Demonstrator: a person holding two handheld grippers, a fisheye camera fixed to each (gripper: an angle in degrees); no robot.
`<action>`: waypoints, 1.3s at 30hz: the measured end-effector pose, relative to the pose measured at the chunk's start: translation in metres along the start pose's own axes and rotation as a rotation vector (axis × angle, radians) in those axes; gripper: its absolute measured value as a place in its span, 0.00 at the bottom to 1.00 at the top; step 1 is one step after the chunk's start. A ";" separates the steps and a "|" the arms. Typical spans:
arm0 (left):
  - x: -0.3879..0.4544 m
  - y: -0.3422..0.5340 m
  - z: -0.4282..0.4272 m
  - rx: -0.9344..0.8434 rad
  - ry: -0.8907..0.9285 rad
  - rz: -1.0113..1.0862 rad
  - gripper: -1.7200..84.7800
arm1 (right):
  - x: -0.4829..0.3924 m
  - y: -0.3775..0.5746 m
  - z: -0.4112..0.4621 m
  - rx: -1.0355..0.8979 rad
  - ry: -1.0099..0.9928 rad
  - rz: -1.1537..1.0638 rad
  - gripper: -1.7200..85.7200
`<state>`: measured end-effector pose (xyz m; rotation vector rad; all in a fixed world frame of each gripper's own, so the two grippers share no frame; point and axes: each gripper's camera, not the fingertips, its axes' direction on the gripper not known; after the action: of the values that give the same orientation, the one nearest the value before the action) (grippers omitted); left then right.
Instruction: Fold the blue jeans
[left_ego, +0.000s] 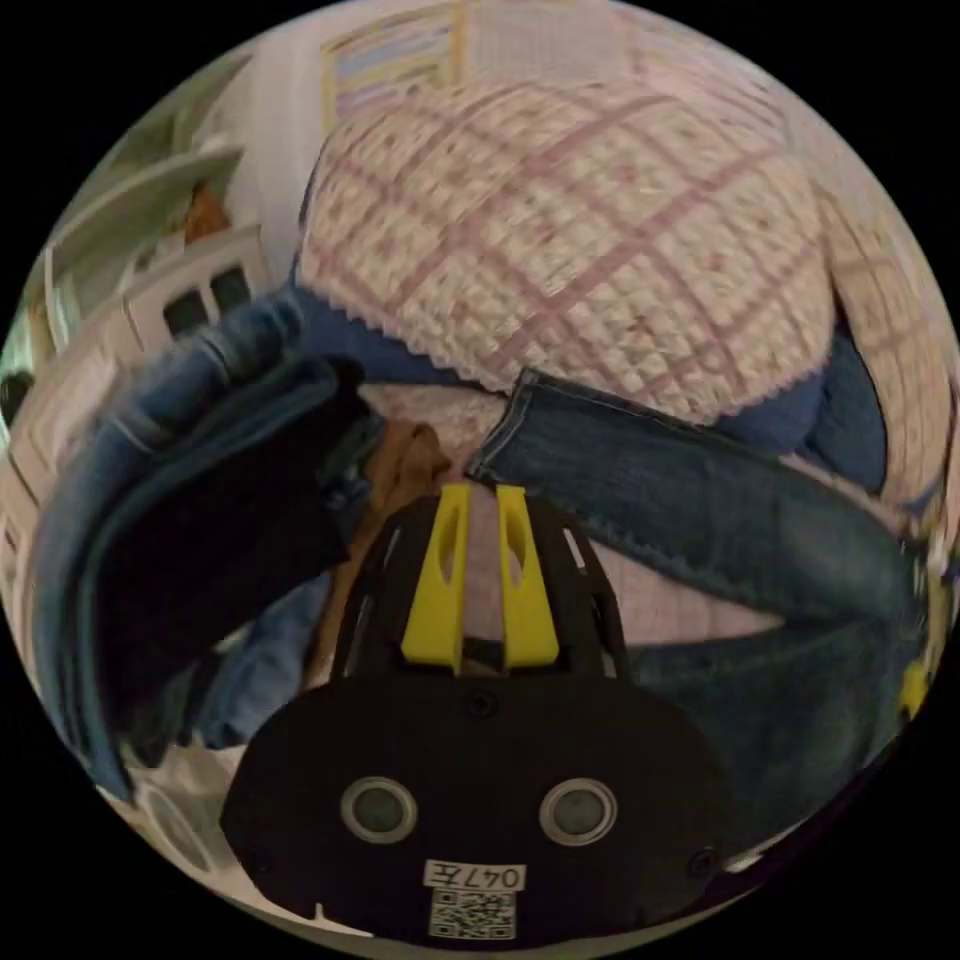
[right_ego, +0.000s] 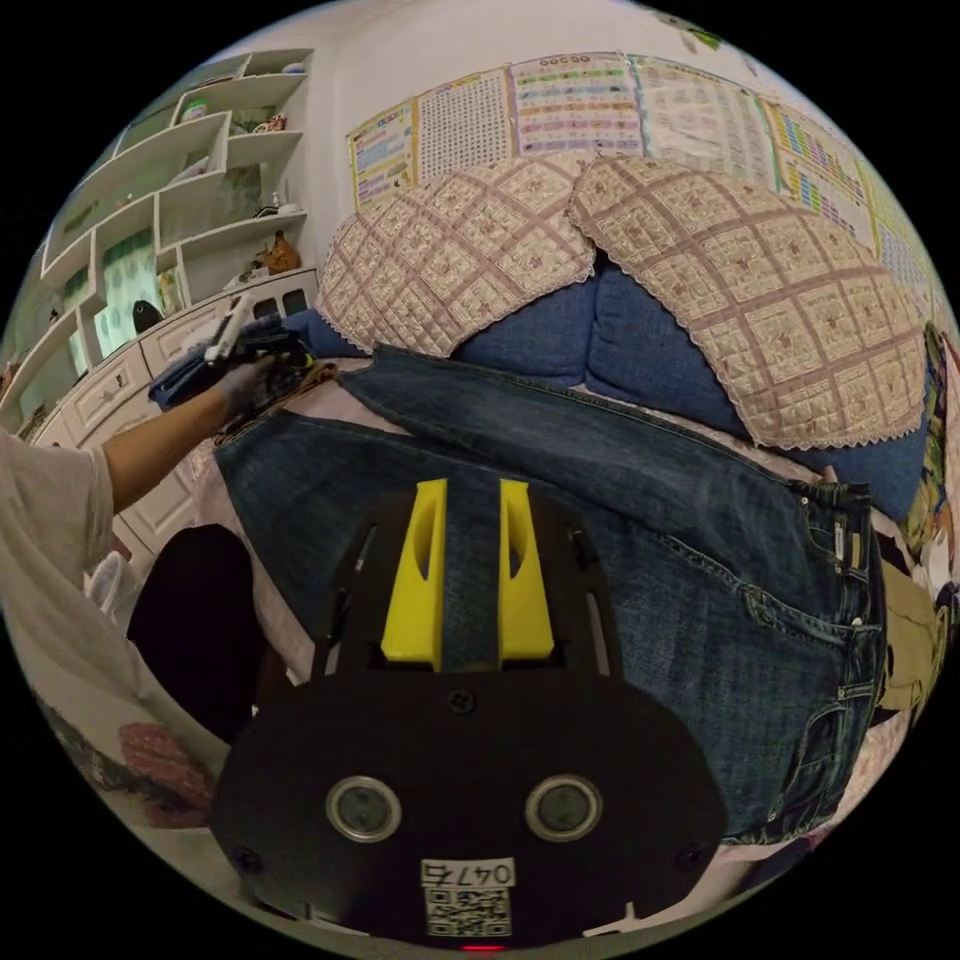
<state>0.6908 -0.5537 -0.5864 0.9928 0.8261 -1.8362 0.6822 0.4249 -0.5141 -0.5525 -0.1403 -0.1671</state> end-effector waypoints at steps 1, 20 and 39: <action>0.006 0.001 -0.022 0.009 0.000 0.050 0.06 | -0.006 0.002 -0.008 0.002 0.018 -0.010 0.05; -0.018 0.049 -0.324 0.043 0.169 0.113 0.01 | -0.005 0.110 -0.212 0.005 0.559 0.091 0.01; -0.157 -0.112 -0.328 -0.139 0.137 0.008 0.01 | 0.145 0.224 -0.343 -0.106 0.571 0.347 0.01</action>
<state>0.7359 -0.1757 -0.5845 1.0397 1.0169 -1.6934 0.8974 0.4129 -0.8918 -0.6060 0.5200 0.0109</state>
